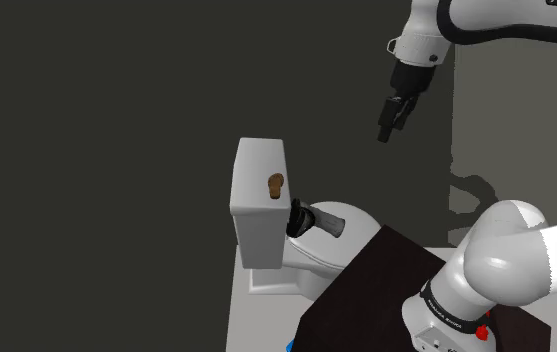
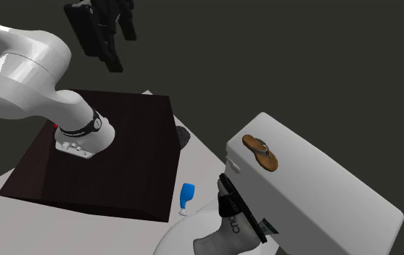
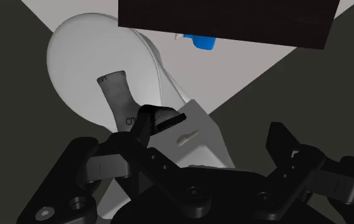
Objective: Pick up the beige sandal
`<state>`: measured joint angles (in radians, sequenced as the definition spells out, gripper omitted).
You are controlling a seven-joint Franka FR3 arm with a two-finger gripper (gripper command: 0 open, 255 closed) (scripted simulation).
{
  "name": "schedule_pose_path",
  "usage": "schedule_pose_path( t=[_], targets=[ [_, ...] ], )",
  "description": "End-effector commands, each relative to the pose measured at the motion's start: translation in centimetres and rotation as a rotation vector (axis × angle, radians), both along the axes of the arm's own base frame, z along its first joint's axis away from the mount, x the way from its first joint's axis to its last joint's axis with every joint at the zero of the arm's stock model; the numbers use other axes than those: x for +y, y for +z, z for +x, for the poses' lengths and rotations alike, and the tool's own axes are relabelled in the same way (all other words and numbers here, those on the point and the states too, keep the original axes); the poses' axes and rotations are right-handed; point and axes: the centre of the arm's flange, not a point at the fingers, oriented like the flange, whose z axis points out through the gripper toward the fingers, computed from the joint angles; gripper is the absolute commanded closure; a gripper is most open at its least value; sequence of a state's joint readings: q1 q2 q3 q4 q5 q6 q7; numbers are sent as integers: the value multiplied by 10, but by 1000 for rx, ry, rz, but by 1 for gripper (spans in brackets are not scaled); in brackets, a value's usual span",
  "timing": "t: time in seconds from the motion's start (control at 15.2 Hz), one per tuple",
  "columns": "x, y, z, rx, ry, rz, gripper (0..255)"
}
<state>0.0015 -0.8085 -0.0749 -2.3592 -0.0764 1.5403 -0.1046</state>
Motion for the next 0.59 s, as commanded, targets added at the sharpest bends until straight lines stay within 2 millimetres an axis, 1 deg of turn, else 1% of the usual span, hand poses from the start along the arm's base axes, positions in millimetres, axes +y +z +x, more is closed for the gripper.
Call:
schedule_pose_path(
  t=[0.0, 0.53],
  targets=[
    [0, 0, 0, 0, 0, 0, 0],
    [21, -75, 66, -41, -94, -18, 0]
  ],
)
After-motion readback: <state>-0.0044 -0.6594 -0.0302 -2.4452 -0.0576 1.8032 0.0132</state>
